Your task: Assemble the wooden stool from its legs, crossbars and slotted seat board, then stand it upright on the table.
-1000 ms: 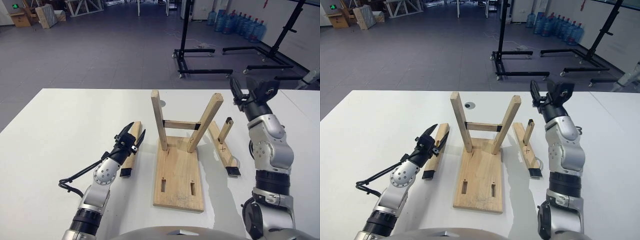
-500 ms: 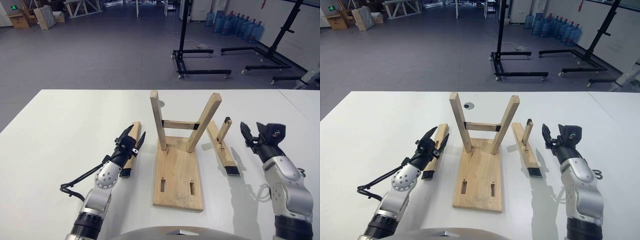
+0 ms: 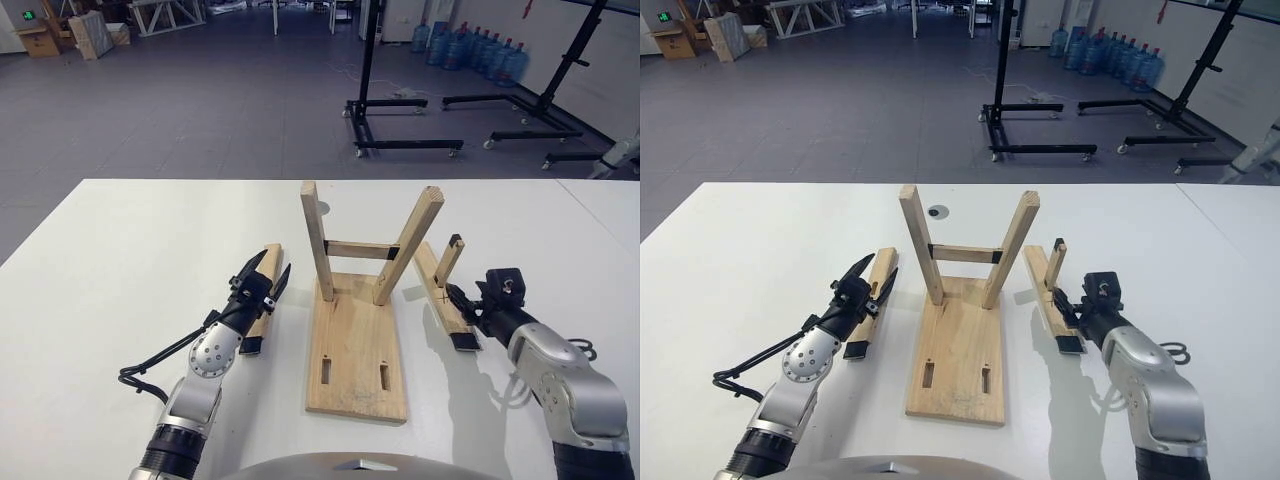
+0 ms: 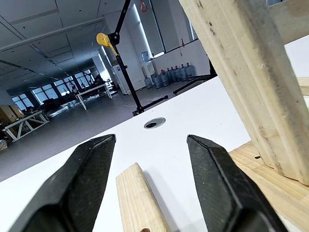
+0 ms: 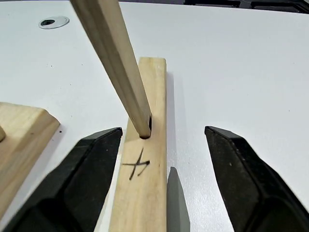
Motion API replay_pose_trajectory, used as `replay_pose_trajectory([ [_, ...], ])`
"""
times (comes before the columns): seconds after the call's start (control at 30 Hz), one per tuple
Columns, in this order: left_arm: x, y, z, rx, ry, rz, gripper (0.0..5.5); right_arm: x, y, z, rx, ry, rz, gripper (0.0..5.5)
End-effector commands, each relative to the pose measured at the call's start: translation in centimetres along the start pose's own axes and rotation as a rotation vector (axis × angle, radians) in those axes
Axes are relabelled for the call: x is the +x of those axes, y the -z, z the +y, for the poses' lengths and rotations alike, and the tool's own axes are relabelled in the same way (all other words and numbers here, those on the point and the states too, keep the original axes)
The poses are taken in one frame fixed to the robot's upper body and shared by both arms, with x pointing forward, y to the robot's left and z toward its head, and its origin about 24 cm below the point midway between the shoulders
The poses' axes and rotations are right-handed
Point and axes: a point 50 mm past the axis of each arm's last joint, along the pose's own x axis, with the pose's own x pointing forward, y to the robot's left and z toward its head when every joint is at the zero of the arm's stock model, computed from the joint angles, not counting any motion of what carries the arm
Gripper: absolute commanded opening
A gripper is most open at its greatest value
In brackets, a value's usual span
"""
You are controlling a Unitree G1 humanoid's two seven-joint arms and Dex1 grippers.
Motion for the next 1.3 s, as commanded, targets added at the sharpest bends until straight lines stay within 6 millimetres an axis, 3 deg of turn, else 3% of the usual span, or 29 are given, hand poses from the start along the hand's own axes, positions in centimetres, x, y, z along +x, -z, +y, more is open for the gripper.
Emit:
replay_pose_trajectory([
  [0.03,0.2,-0.2,0.0,0.009,-0.004,-0.013,2.70,-0.1,-0.8,0.6,-0.023,0.001,0.020,3.91],
  [0.13,0.1,-0.1,0.0,0.005,-0.010,-0.010,2.70,0.0,-0.6,0.3,-0.026,0.019,0.054,4.41],
  [0.63,0.2,-0.2,-0.4,-0.005,-0.021,-0.011,2.70,0.7,2.4,0.5,-0.025,0.011,0.336,4.41],
  [1.07,0.2,-0.1,-0.5,-0.010,-0.022,-0.005,2.70,0.9,3.5,1.1,0.070,-0.035,0.443,2.07],
  [1.17,0.2,0.0,-0.3,-0.011,-0.024,-0.003,2.70,1.0,3.6,0.9,0.084,-0.024,0.427,2.05],
  [1.3,0.2,-0.2,0.4,-0.001,-0.018,-0.016,2.70,2.0,2.0,1.0,0.144,-0.025,0.265,2.05],
])
